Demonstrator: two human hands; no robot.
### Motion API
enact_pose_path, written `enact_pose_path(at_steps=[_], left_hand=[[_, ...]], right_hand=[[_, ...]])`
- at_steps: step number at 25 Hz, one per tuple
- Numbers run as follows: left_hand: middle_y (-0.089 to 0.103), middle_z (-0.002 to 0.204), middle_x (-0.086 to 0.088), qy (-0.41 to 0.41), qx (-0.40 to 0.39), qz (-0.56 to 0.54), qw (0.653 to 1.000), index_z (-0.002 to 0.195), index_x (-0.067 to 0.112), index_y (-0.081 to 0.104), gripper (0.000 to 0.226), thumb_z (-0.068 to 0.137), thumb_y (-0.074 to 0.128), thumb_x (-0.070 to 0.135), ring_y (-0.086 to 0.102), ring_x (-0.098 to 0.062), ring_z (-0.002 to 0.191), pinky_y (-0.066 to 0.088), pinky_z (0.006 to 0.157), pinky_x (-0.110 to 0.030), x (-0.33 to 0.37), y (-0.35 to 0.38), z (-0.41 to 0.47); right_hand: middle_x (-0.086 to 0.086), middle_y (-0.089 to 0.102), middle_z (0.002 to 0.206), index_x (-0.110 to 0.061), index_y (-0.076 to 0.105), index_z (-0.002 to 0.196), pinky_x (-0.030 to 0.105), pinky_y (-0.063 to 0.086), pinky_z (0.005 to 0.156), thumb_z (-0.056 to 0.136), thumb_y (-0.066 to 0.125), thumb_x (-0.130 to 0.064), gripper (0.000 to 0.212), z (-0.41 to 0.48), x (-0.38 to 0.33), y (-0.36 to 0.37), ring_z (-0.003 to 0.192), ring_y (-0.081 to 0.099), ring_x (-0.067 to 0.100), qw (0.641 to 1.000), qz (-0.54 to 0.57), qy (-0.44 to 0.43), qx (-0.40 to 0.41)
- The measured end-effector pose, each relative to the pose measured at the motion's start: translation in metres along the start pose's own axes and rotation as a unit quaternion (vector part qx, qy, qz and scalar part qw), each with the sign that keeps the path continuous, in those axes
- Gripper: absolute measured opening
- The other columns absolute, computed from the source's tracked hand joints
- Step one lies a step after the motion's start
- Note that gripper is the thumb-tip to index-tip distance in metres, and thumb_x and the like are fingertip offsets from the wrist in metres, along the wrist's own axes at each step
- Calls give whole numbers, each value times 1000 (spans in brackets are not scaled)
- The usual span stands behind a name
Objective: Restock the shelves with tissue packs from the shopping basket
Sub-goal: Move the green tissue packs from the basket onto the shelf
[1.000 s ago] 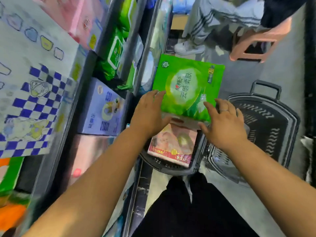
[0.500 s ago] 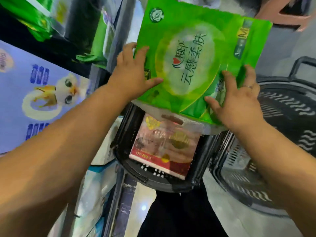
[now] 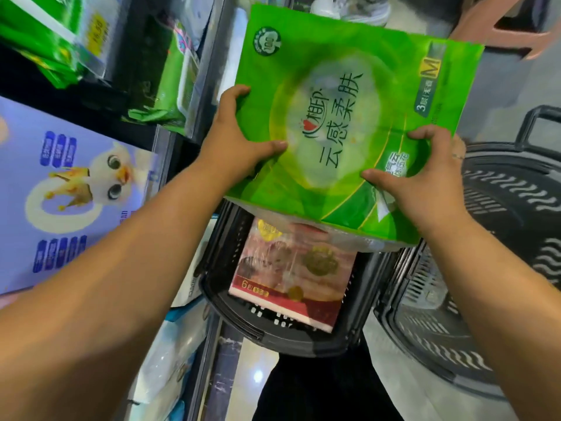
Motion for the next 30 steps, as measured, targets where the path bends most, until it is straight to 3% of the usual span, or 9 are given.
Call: enact_pose_path(at_steps=[3, 5, 10, 13, 15, 19, 22, 27, 30], left_hand=[[35, 148, 0, -22, 8, -23, 999, 144, 34, 25, 101, 65, 87, 34, 40, -13, 127, 35, 106, -28, -8, -10, -33], [33, 151, 0, -32, 13, -39, 999, 147, 37, 18, 110, 62, 87, 40, 40, -15, 132, 35, 110, -36, -7, -21, -62], [25, 156, 0, -68, 47, -61, 995, 154, 28, 6, 122, 64, 88, 34, 32, -10, 135, 29, 111, -29, 18, -63, -148], [26, 155, -1, -83, 71, -70, 992, 154, 28, 7, 120, 65, 88, 33, 33, -11, 135, 26, 107, -24, 36, -92, -207], [27, 155, -1, -96, 88, -95, 987, 153, 31, 9, 121, 62, 89, 35, 34, -15, 136, 30, 113, -35, 43, -110, -249], [40, 147, 3, -134, 144, -145, 970, 146, 41, 18, 125, 44, 86, 62, 44, -18, 132, 41, 106, -48, 52, -131, -337], [47, 139, 4, -164, 210, -157, 951, 140, 38, 31, 110, 47, 88, 52, 48, -17, 126, 44, 103, -45, 70, -135, -406], [48, 137, 0, -163, 327, -168, 916, 140, 28, 35, 102, 54, 90, 37, 48, -20, 124, 43, 101, -45, 91, -125, -516], [48, 136, 1, -182, 393, -185, 882, 139, 31, 35, 105, 48, 83, 50, 48, -20, 125, 44, 101, -47, 97, -121, -591]], right_hand=[[14, 37, 135, -16, 49, 120, 3, 24, 84, 56, 90, -35, 78, -25, -8, -11, 107, 33, 5, 1000, -2, -11, -6], [13, 35, 139, -19, 49, 119, 8, 25, 91, 56, 90, -35, 78, -46, -20, -23, 118, 36, 11, 1000, -3, -12, -15], [15, 38, 136, -14, 47, 125, -4, 21, 88, 56, 90, -32, 84, -113, -72, -70, 113, 35, 6, 999, -6, -38, -30], [13, 34, 143, -15, 37, 140, 9, 21, 101, 55, 91, -31, 101, -157, -107, -101, 124, 35, 10, 997, -8, -52, -51], [12, 29, 149, -16, 27, 148, 14, 18, 105, 56, 91, -30, 113, -188, -127, -120, 133, 30, 15, 996, -13, -68, -63], [7, 26, 153, -20, 13, 154, 23, 22, 108, 58, 91, -25, 124, -232, -153, -153, 138, 28, 19, 992, 16, -99, -82], [12, 32, 150, -18, 15, 154, 36, 27, 114, 58, 92, -24, 123, -257, -166, -175, 137, 32, 25, 983, 22, -146, -111], [14, 29, 152, -15, 15, 154, 30, 21, 113, 59, 91, -23, 122, -307, -178, -203, 140, 28, 25, 956, 15, -237, -171], [13, 27, 153, -13, 17, 153, 29, 21, 113, 58, 91, -22, 121, -349, -186, -210, 140, 28, 24, 933, 23, -288, -212]])
Point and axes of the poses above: each hand's wrist, its own z-axis towards the middle knuckle, its own y-axis out of the palm, x = y × z, the point moved 3 cm from there along z, towards the middle knuckle
